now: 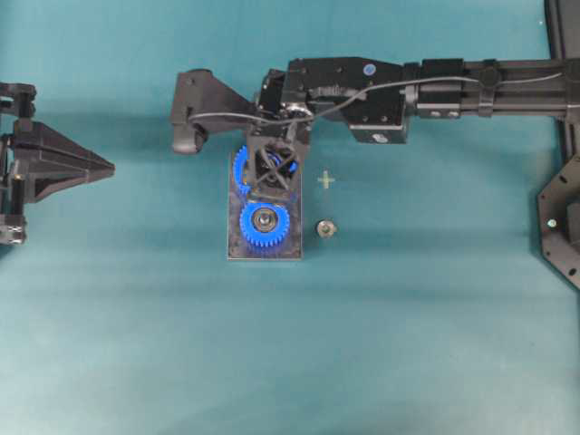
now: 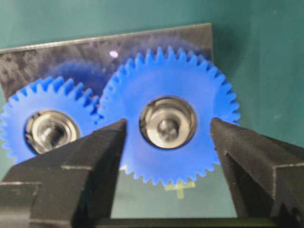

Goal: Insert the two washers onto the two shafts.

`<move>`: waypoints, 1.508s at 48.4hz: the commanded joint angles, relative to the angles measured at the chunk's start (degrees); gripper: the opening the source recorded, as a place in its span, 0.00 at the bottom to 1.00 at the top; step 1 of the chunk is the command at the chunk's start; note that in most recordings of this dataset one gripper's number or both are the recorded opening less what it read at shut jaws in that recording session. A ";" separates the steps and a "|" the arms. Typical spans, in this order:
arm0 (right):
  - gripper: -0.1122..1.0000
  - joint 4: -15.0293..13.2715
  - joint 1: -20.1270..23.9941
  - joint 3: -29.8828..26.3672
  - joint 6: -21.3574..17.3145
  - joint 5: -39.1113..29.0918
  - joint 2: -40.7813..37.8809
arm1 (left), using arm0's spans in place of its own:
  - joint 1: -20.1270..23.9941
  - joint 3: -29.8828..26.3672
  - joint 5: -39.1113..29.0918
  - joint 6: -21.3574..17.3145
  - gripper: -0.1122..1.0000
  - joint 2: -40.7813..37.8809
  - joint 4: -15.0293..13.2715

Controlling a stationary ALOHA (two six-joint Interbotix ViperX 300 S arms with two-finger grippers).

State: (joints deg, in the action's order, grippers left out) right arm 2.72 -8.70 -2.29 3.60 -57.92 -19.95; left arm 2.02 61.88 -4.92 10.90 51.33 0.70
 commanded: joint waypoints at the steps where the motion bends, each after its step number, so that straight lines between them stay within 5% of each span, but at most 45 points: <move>1: 0.78 -0.18 -0.18 -1.85 0.18 -0.26 1.76 | 0.09 -0.70 0.26 0.09 0.10 -0.09 0.18; 16: 0.78 -0.18 -1.23 0.09 0.18 -4.39 7.91 | 0.09 -0.35 0.26 0.09 0.10 1.14 0.09; 30: 0.77 -0.18 2.11 10.63 -0.18 -4.75 16.35 | 0.09 0.00 0.26 0.09 0.10 1.23 0.18; 49: 0.77 -0.18 8.61 29.27 -1.58 16.96 20.48 | 0.18 -0.18 0.26 0.09 0.10 1.23 0.09; 73: 0.77 -0.18 9.40 32.87 -4.31 25.93 13.10 | 0.09 -0.35 0.26 0.09 0.10 1.23 0.18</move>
State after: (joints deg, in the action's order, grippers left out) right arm 2.55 0.44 30.85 0.00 -32.78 -7.03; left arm 2.02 62.58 -4.92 11.07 52.82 0.70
